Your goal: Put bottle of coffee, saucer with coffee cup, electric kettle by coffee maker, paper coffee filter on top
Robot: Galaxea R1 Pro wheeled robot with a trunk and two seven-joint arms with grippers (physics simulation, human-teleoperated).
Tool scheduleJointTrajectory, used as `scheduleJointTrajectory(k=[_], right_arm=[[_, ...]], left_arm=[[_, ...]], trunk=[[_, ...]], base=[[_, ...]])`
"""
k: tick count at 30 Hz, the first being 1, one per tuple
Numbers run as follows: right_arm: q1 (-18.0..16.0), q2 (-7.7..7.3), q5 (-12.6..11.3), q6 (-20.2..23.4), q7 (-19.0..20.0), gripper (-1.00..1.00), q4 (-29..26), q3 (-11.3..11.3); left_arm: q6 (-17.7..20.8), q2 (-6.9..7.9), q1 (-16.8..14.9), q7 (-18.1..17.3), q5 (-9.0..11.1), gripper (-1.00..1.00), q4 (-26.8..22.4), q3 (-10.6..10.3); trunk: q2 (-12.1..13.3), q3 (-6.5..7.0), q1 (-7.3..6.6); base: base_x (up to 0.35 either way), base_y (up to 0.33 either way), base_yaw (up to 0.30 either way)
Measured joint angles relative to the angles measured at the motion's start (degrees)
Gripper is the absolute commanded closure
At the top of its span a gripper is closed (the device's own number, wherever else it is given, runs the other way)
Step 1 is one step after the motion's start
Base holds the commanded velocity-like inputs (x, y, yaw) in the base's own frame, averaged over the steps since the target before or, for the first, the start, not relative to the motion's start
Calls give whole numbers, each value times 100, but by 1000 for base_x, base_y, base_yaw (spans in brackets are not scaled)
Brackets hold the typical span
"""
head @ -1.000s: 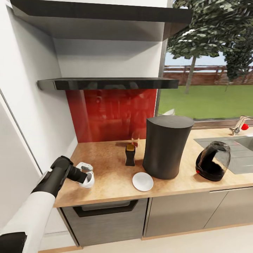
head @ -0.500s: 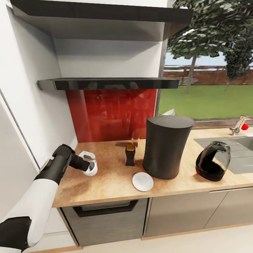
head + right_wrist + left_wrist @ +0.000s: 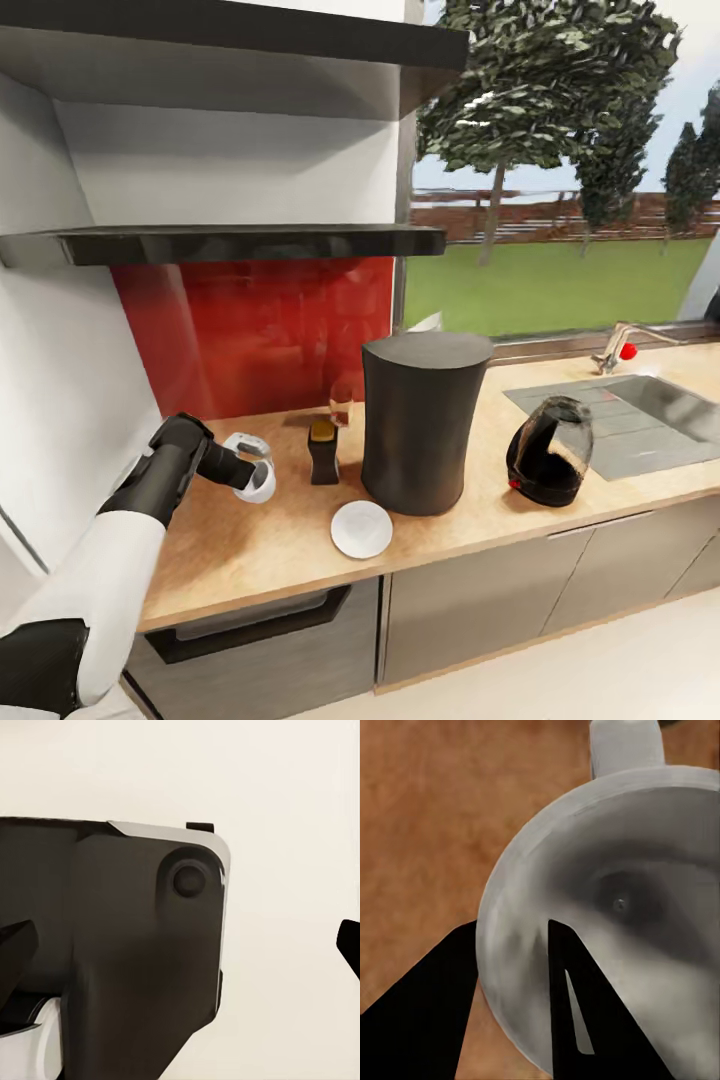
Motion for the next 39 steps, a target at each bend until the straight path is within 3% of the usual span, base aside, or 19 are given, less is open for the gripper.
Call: scheduleJointTrajectory(k=[8,22,27,31,33,36,39], right_arm=[[0,0,0,-1,-4,-100,-1,-1],[-1,1,0,1,-12,-100,0,1],[-1,-4,8,-10,-19,-100,0,5],[-1,-4,11,-15,-20,-100,0,2],[-1,-6,11,-16,-20,-100,-3,1],[-2,-5,9,-9,-20,-100,-8,2],[-2,-1,9,-2,-16,-100,-9,2]], left_arm=[[-9,-3,27,1,7,100,1,-1],[-10,9,43,14,-7,100,13,-16],[-13,-15,250,517,-5,100,149,-113],[5,-85,266,628,17,100,162,-161],[4,-95,267,635,20,100,163,-213],[27,-108,268,639,51,100,166,-655],[25,-117,268,642,44,100,166,-788]], trunk=[[2,6,2],[1,5,2],[1,5,2],[1,5,2],[1,5,2],[1,5,2],[1,5,2]], base=[[87,-246,-269],[-12,-132,-18],[0,-1,0],[0,0,0],[0,0,0],[0,0,0],[0,0,-19]])
